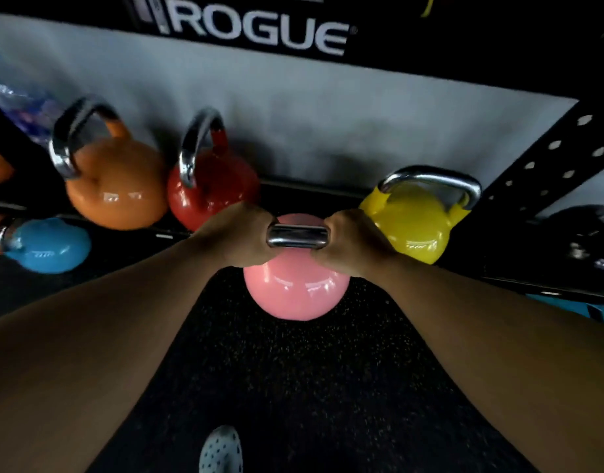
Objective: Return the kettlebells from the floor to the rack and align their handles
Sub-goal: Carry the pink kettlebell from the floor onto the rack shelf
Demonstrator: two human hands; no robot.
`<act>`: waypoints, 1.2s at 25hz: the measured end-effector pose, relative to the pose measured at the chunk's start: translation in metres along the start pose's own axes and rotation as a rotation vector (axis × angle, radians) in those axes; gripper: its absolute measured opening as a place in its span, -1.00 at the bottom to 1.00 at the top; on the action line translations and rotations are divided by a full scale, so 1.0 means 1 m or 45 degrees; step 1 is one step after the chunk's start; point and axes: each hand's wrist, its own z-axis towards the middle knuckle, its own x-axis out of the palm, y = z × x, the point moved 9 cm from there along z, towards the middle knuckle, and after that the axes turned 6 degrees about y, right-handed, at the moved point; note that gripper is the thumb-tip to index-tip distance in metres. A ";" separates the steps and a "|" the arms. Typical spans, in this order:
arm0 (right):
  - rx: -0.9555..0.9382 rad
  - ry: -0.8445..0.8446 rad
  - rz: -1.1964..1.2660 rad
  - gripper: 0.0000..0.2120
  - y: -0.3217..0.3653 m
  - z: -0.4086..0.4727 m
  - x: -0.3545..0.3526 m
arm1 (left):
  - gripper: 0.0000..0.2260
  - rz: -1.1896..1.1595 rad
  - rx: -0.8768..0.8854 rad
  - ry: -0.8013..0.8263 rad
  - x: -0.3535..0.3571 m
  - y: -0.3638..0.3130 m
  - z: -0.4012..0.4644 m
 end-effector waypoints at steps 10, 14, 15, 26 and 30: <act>0.216 -0.227 0.037 -0.73 -0.040 0.080 -0.029 | -0.80 0.113 0.190 -0.022 -0.031 0.026 0.120; 0.283 -0.198 0.148 -0.78 -0.063 0.118 -0.029 | -0.72 0.021 0.072 -0.005 -0.025 0.043 0.158; 0.303 -0.220 0.189 -0.81 -0.070 0.128 -0.031 | -0.72 0.002 0.023 0.014 -0.026 0.048 0.168; 0.444 -0.410 0.352 -0.92 -0.108 0.165 -0.036 | -0.83 -0.309 -0.104 -0.158 -0.028 0.061 0.215; 0.449 -0.375 0.337 -0.92 -0.102 0.164 -0.037 | -0.85 -0.326 -0.089 -0.256 -0.028 0.061 0.208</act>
